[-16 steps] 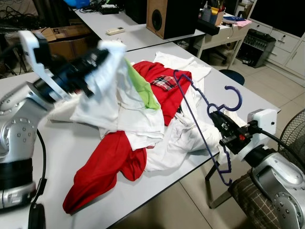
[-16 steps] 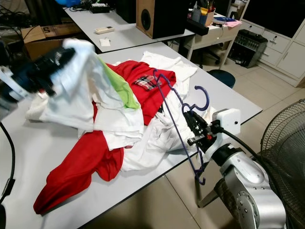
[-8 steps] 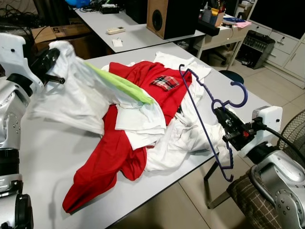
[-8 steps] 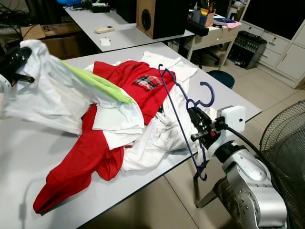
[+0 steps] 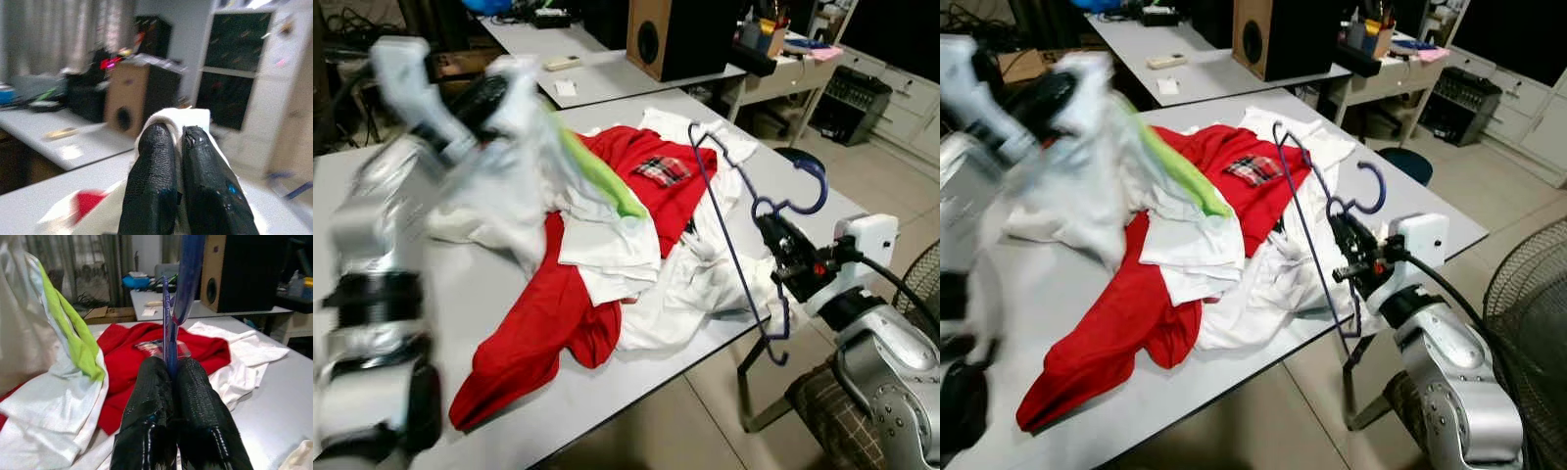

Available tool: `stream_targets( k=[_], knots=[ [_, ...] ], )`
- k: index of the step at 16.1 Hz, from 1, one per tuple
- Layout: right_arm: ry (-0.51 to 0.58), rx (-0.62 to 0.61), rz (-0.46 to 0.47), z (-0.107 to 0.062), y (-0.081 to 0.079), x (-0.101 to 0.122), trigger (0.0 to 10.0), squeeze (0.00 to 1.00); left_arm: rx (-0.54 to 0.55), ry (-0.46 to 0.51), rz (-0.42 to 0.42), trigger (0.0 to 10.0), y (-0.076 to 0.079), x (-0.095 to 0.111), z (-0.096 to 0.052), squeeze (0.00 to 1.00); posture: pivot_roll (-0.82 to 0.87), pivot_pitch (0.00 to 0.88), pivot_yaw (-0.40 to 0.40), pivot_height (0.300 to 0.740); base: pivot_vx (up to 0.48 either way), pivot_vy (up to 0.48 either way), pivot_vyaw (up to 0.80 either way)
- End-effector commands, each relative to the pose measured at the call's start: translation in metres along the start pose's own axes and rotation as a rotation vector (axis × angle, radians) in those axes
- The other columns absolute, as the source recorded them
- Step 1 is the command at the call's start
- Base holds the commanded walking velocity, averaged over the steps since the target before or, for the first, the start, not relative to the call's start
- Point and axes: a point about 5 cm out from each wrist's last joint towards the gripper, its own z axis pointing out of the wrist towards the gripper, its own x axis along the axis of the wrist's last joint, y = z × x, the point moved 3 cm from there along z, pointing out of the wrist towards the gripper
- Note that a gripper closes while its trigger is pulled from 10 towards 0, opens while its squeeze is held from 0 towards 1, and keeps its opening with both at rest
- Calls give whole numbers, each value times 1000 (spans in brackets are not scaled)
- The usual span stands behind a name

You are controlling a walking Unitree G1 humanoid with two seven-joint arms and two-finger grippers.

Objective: Hang hanger

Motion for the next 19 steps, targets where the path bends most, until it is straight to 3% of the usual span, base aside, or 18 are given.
stream_targets(
  k=[1,2,7,9,10,11,12,15,17,18,19],
  knots=[
    [35,-37,-13,-2,6,7,10000,0,-48,-22,18,0,14,-5,10,0,6,0,-5,740,0,0,0],
    [48,-68,-17,-5,9,8,10000,0,-73,-75,40,0,27,-22,21,0,-8,0,16,740,0,0,0],
    [63,-145,-23,-23,11,9,10000,0,-175,-137,43,0,58,-41,37,0,-61,0,98,740,0,0,0],
    [65,-163,-25,-28,11,8,10000,0,-339,-139,59,0,81,-46,34,0,-74,0,113,740,0,0,0],
    [68,-169,-26,-29,11,9,10000,0,-582,-176,42,0,105,-50,17,0,-81,0,119,740,0,0,0],
    [69,-173,-27,-31,12,10,10000,0,-744,-215,59,0,119,-55,0,0,-82,0,120,740,0,0,0],
    [70,-174,-29,-32,12,10,10000,0,-866,-303,84,0,121,-67,-23,0,-86,0,119,740,0,0,0],
    [59,-153,-39,-30,8,9,10000,0,-904,-540,211,0,100,-109,-66,0,-82,0,99,740,0,0,0],
    [52,-139,-42,-28,6,8,10000,0,-871,-615,276,0,90,-122,-77,0,-82,0,93,740,0,0,0],
    [50,-132,-45,-27,4,8,10000,0,-860,-640,308,3412,86,-126,-81,0,-84,0,90,740,0,0,0],
    [44,-122,-48,-26,3,7,10000,0,-821,-654,345,10000,81,-130,-84,0,-82,0,84,740,0,0,0]
  ],
)
